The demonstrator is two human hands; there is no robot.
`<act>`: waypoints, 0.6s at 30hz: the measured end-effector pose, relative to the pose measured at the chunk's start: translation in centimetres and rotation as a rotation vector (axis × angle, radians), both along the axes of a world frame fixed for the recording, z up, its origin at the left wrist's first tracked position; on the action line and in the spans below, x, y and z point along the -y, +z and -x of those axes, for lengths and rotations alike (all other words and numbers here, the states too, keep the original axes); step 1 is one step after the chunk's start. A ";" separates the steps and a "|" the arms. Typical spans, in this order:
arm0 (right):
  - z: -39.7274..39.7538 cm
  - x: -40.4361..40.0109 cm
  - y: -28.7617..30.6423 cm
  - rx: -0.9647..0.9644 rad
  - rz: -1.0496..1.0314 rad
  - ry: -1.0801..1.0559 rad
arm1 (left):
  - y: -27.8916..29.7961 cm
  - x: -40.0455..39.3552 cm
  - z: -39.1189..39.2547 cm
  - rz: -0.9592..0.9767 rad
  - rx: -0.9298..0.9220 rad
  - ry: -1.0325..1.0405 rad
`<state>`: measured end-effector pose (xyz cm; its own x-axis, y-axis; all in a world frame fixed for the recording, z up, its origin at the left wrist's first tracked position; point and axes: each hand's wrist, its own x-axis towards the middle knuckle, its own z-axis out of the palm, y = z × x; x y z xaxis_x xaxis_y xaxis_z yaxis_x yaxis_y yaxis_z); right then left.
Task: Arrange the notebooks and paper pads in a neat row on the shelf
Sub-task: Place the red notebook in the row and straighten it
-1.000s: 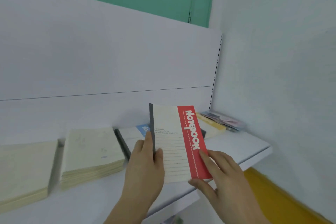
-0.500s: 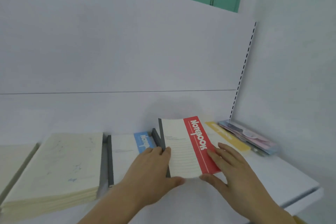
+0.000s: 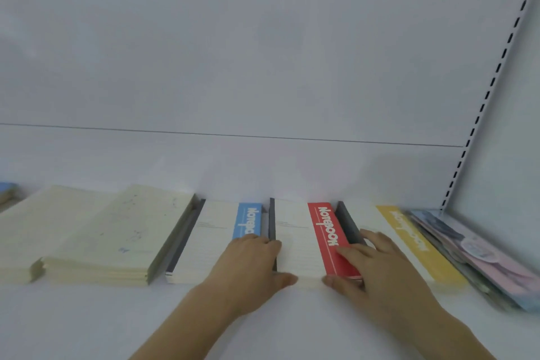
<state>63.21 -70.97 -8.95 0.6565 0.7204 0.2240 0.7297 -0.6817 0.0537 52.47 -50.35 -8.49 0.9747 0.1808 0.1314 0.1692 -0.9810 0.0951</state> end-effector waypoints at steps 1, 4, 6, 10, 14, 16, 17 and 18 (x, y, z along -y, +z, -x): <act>-0.3 0.1 0.0 0.013 0.011 0.011 | 0.0 0.0 -0.1 0.003 -0.008 0.007; -1.3 0.3 -0.2 0.013 0.051 0.035 | 0.0 0.0 -0.3 0.011 -0.046 0.016; -2.0 0.4 -0.4 -0.027 0.059 0.063 | 0.2 0.2 -0.4 -0.008 -0.075 0.017; -2.5 0.2 -0.1 -0.050 0.069 0.114 | 0.8 0.4 -0.7 0.046 -0.145 0.040; -2.6 0.0 0.2 -0.062 0.085 0.122 | 1.1 0.3 -0.8 0.077 -0.190 0.058; -2.6 0.0 0.1 -0.059 0.084 0.117 | 1.3 0.5 -0.9 0.048 -0.189 0.061; -2.5 0.1 0.1 -0.051 0.086 0.113 | 1.2 0.5 -0.9 0.030 -0.180 0.060; -2.5 0.2 0.0 -0.039 0.091 0.112 | 1.1 0.5 -0.8 0.012 -0.165 0.056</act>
<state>65.69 -71.13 -8.91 0.5782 0.8054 0.1305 0.8034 -0.5899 0.0815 53.29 -50.84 -7.35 0.9713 0.2356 -0.0319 0.2374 -0.9686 0.0735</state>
